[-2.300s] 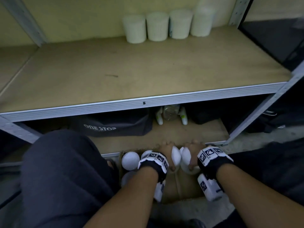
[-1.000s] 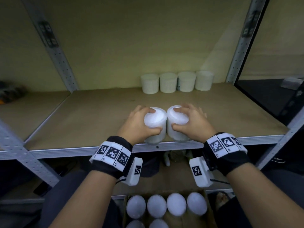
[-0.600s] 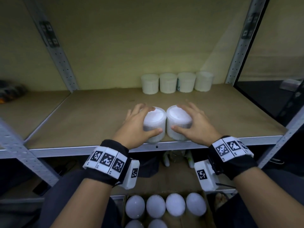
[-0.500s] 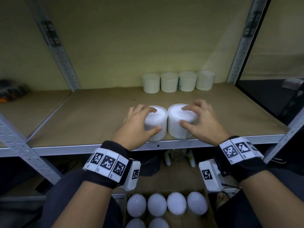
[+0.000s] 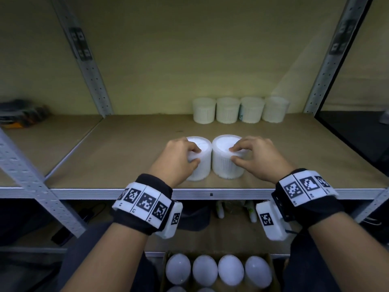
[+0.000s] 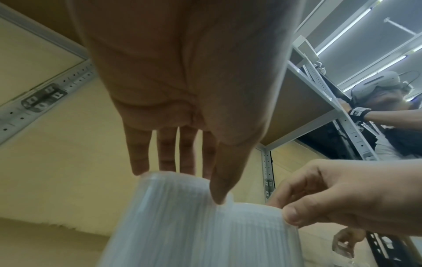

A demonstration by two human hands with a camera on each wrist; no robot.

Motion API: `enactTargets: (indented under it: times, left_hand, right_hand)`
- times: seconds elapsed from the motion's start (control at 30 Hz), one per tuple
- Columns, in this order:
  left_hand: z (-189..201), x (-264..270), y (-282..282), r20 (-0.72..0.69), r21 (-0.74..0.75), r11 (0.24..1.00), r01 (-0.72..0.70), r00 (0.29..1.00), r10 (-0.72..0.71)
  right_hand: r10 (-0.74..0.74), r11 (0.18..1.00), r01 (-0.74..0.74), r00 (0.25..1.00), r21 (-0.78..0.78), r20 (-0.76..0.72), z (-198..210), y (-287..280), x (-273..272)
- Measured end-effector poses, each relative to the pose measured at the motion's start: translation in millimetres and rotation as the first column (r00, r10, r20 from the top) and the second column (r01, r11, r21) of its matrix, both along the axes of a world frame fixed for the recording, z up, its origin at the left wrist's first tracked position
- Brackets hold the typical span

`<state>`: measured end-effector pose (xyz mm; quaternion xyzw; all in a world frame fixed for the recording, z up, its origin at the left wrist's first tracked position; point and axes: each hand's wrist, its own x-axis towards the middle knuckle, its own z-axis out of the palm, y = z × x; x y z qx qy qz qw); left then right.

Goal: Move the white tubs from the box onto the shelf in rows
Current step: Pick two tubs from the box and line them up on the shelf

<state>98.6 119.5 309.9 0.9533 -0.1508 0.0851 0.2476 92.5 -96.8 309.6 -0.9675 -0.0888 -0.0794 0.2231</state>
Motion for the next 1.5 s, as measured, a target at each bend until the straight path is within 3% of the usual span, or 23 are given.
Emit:
enactTargets:
  times: [0.47,0.83,1.1,1.5]
  left_hand:
    - [9.2,82.7,51.5,-0.071,0.052,0.987,-0.151,0.985,0.155]
    - [5.3,174.3,80.6,-0.057,0.064,0.978,-0.200,0.977,0.204]
    - [8.0,230.1,95.2,-0.030,0.099,0.976,-0.195,0.980,0.199]
    - [4.4,272.8,99.0,-0.030,0.093,0.982,-0.163,0.986,0.166]
  right_hand:
    - [0.088,0.989,-0.092,0.995,-0.116,-0.037,7.7,73.6,105.4]
    - [0.119,0.985,-0.121,0.993,-0.123,-0.022,8.6,112.0,191.1]
    - [0.151,0.960,-0.150,0.988,-0.238,-0.015,4.2,132.0,251.5]
    - [0.089,0.965,-0.082,0.996,-0.251,0.017,-4.1,139.3,277.1]
